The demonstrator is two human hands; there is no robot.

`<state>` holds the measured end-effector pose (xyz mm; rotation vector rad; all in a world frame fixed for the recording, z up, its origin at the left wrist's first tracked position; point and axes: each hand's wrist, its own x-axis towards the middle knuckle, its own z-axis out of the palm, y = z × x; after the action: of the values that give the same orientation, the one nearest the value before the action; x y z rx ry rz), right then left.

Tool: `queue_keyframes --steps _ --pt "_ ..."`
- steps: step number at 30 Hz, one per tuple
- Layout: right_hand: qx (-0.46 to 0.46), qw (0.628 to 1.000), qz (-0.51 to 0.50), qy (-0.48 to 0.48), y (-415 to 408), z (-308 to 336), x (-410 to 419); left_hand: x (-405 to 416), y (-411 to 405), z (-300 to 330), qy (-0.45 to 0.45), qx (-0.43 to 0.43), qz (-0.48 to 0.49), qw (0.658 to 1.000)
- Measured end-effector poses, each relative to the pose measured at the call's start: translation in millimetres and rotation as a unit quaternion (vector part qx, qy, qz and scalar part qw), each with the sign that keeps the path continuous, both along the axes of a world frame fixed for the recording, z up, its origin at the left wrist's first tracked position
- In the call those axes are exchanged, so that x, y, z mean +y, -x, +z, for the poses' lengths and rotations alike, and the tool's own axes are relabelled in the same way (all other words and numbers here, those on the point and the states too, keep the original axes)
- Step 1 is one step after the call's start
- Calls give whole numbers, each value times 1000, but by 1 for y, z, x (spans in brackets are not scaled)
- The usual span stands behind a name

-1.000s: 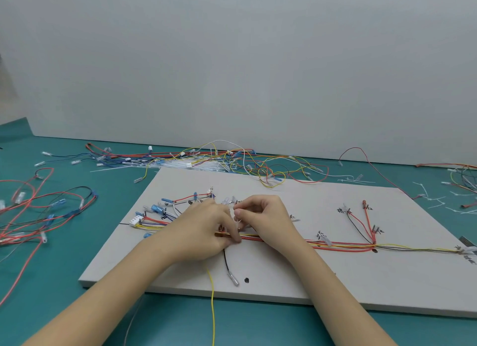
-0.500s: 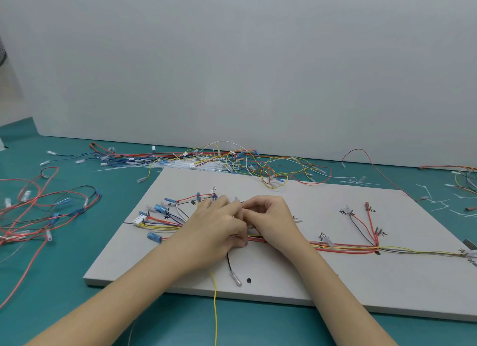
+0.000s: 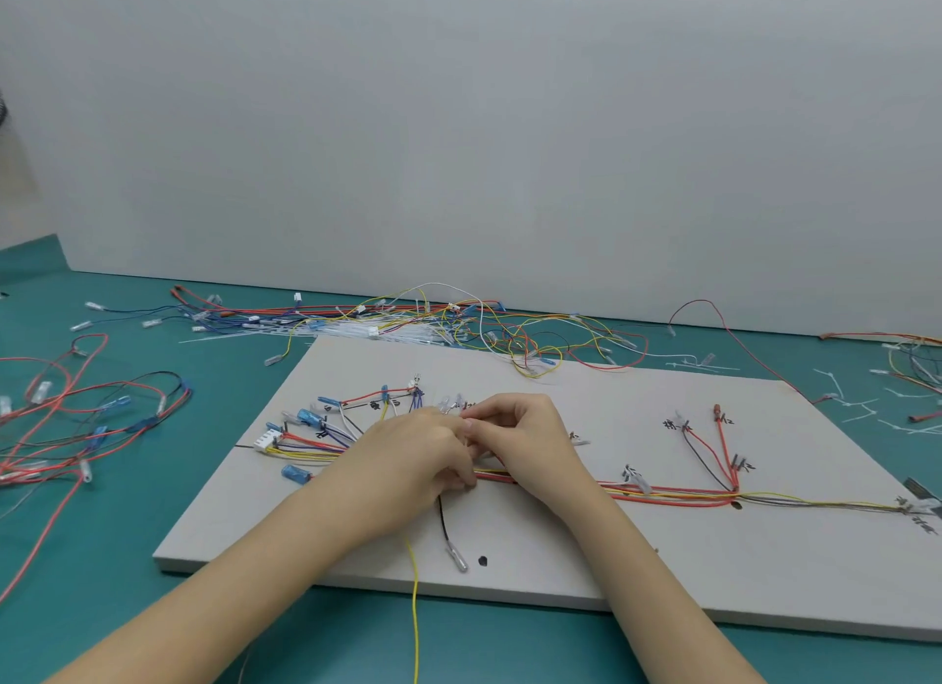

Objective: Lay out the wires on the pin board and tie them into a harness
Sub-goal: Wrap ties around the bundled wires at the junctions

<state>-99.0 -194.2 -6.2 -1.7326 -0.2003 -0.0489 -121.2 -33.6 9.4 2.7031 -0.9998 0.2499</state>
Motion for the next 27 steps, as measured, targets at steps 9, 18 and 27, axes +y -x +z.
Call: queue_keyframes --steps 9,18,27 --pt "3 1000 -1 6 0 0 1 2 -5 5 -103 -218 -93 966" --pt "31 999 4 -29 -2 0 1 6 -14 4 -190 -380 -205 882" --pt "30 999 26 4 -4 3 -6 -2 -8 1 -134 -286 -128 940"
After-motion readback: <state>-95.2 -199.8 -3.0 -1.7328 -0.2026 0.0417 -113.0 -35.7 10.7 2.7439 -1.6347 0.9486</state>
